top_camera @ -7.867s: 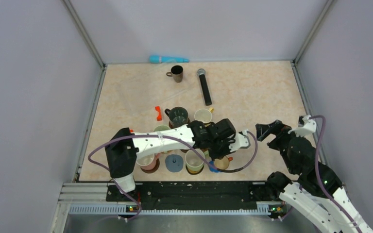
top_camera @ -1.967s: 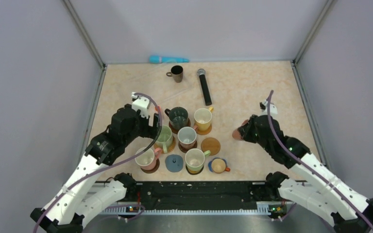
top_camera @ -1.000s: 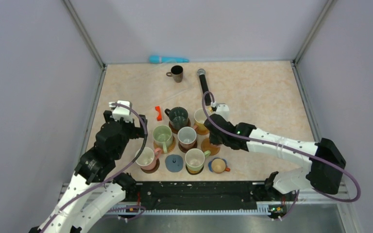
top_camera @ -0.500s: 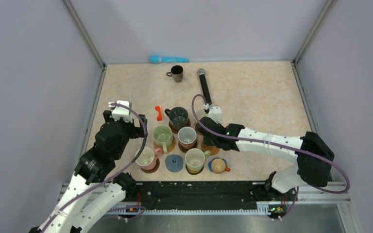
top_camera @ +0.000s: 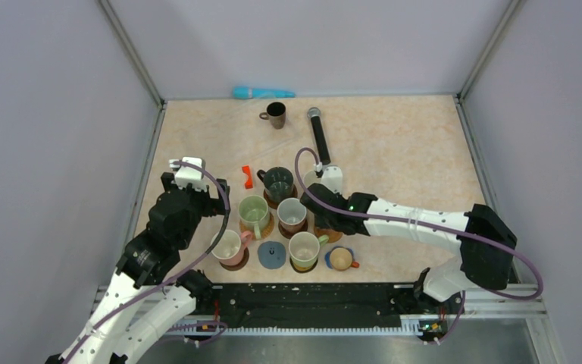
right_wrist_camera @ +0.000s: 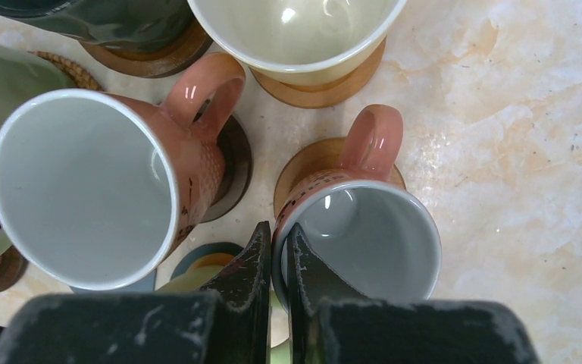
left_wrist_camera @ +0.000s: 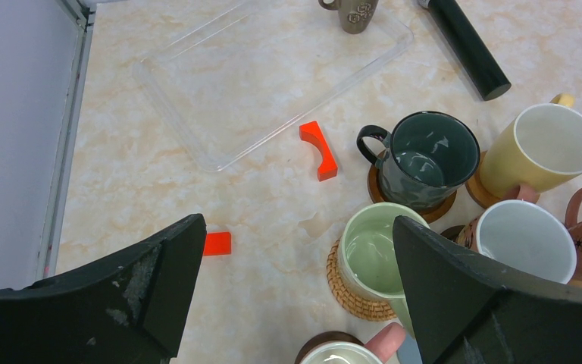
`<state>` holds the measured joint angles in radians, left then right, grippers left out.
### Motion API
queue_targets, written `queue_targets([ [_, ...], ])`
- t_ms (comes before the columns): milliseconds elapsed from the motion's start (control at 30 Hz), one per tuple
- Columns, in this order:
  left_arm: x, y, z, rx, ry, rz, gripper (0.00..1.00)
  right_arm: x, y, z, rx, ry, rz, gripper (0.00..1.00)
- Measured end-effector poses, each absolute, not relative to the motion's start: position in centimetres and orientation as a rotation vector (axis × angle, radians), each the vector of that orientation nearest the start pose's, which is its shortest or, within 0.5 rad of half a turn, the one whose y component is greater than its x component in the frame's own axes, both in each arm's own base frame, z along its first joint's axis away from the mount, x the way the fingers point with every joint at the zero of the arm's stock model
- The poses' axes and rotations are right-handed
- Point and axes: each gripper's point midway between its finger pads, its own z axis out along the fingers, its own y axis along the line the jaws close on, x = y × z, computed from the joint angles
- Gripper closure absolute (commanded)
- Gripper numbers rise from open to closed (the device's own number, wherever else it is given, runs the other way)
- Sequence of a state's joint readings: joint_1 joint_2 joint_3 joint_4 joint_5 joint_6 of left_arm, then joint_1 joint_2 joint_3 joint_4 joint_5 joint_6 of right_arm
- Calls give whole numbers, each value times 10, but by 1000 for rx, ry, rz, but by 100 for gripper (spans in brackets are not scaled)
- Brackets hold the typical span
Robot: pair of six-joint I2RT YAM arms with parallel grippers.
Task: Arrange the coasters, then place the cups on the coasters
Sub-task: Place the cup on the coaster.
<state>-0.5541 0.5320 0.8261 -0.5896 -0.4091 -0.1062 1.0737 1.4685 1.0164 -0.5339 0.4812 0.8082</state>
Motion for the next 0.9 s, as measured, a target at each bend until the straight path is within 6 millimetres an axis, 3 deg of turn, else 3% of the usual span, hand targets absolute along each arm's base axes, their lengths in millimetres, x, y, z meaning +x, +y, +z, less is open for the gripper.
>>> queue_targets([
  [333,225,-62,267,131,1837,-80,1,214,283,95,-165,2439,171,100],
  [633,225,-62,267,131,1837,-80,1,216,283,98,-161,2434,161,73],
  [900,225,-62,267,131,1837,-80,1,224,294,126,-146,2388,203,59],
])
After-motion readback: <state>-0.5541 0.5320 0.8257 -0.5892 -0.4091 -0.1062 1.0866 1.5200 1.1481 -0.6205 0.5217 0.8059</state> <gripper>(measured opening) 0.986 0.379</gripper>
